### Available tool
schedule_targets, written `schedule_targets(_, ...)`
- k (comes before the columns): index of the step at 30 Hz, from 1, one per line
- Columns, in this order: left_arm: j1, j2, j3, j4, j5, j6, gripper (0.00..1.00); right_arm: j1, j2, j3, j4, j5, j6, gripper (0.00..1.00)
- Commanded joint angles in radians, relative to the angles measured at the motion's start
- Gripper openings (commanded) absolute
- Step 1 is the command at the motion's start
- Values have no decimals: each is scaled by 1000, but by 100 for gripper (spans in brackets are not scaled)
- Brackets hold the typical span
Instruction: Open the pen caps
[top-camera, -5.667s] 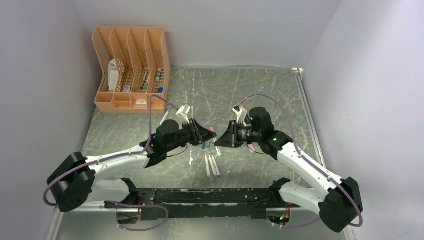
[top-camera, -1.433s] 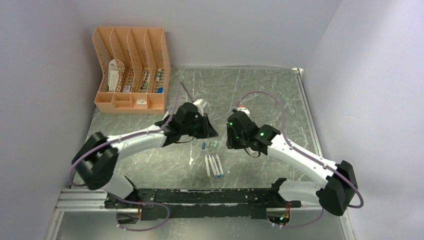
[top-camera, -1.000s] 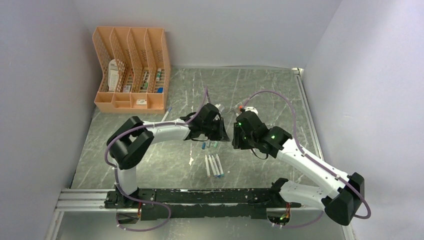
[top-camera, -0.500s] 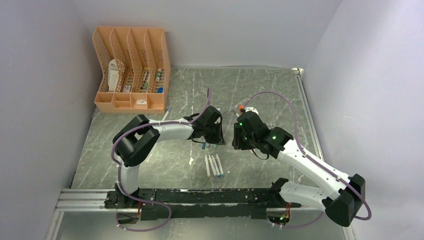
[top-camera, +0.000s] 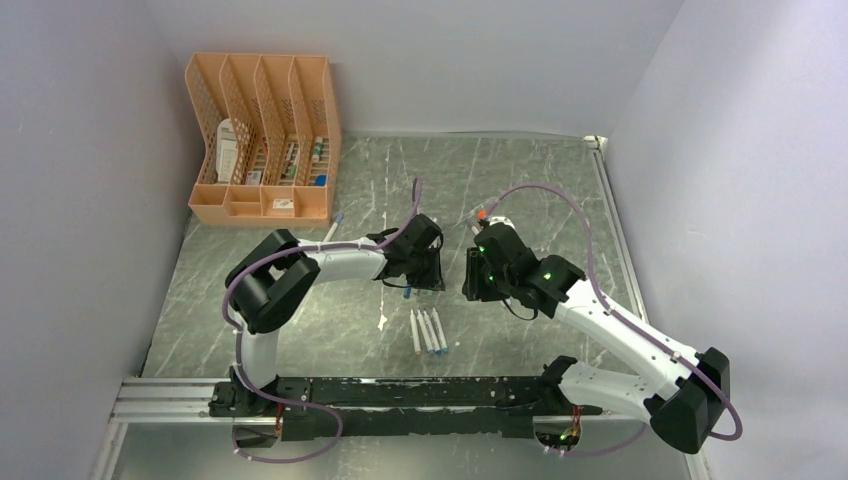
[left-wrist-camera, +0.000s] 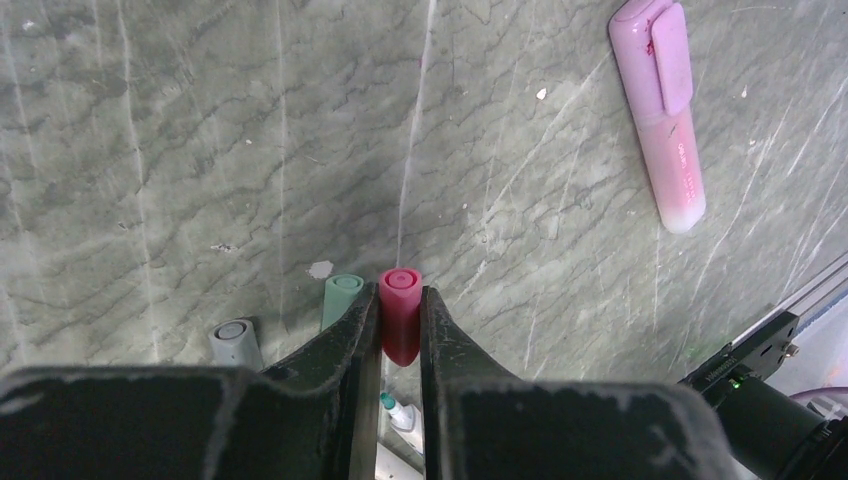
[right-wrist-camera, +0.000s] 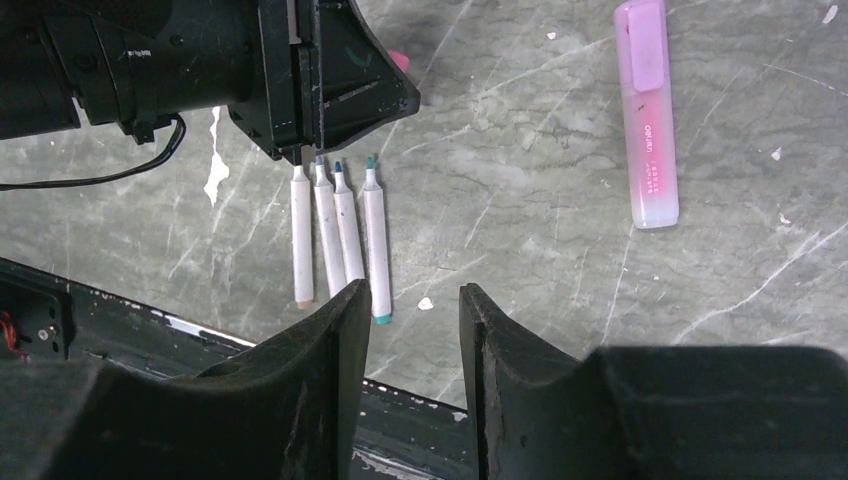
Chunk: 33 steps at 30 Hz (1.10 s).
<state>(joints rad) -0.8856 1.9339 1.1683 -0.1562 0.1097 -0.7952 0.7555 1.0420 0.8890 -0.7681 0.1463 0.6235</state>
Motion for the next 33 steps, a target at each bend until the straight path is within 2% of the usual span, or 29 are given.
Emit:
schedule_targets(1, -6, -13, -27, -40, -50, 16, 17, -5, -14, -20, 26, -8, -7, 37)
schedule_targets(18, -7, -35, -33, -100, -122, 20, 18, -5, -13, -39, 43, -23, -13, 37)
schedule_targets(33, -6, -26, -7, -142, -123, 16, 35, -5, -2, -43, 56, -32, -19, 37)
